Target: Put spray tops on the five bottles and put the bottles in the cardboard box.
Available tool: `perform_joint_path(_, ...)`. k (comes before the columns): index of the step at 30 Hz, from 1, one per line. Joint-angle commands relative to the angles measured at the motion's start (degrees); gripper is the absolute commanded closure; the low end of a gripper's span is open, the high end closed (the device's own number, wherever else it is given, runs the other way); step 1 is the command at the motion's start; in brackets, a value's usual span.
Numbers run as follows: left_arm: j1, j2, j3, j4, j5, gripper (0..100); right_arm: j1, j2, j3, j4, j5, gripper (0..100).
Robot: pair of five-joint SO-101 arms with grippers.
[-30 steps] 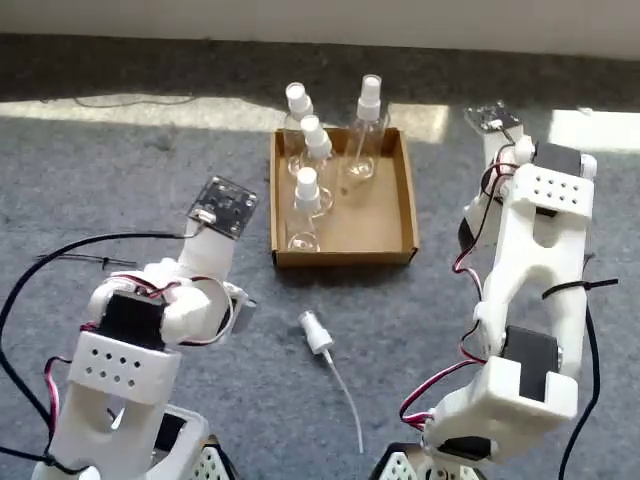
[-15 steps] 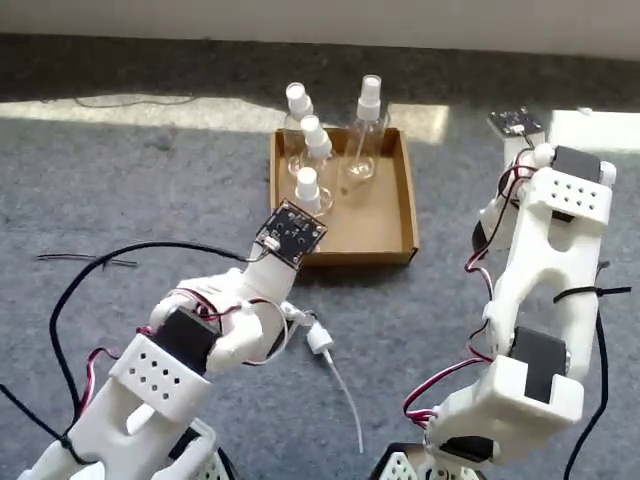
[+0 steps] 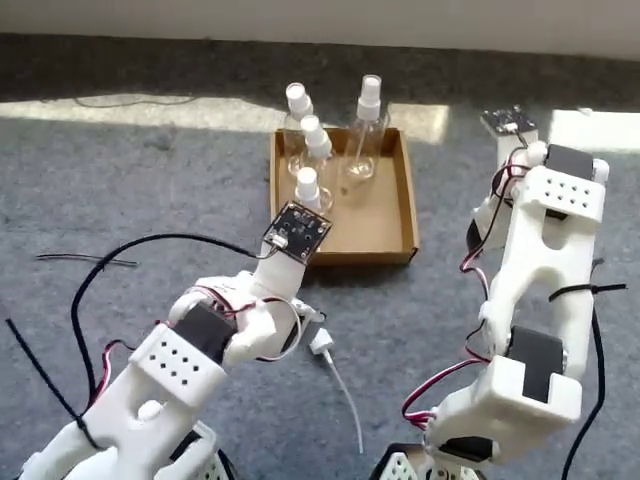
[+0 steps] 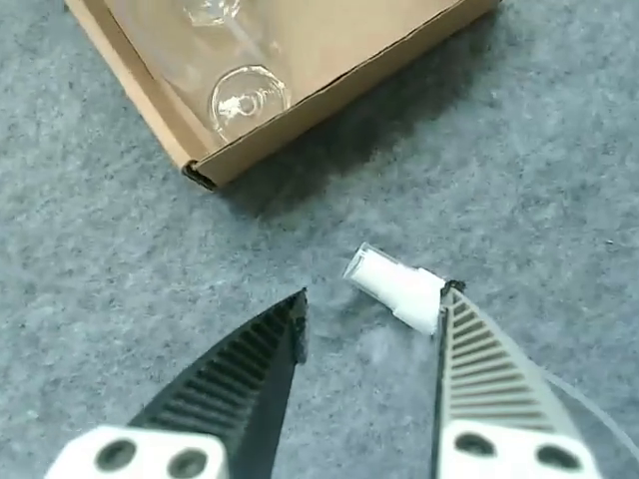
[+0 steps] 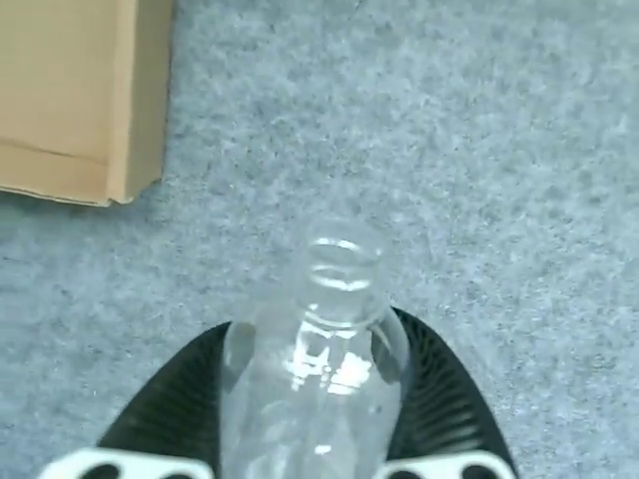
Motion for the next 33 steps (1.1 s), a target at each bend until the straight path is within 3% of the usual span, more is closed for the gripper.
perform_joint_path(1, 0.9, 11.0, -5.6, -2.0, 7.6, 80, -1.0, -0.5, -1.5, 0.2, -0.7, 98.5)
perform_joint_path(10, 0.9, 21.3, -12.9, 2.9, 13.2, 80, -1.0, -0.5, -1.5, 0.2, -0.7, 98.5)
perform_joint_path(22, 5.1, 32.8, -14.0, -6.2, 16.0, 80, -0.7, -0.5, -1.5, 0.1, -0.6, 98.5)
perform_joint_path(33, 5.8, 44.8, -18.6, -6.2, 17.9, 80, -0.7, -0.5, -1.5, 0.2, -0.4, 98.5)
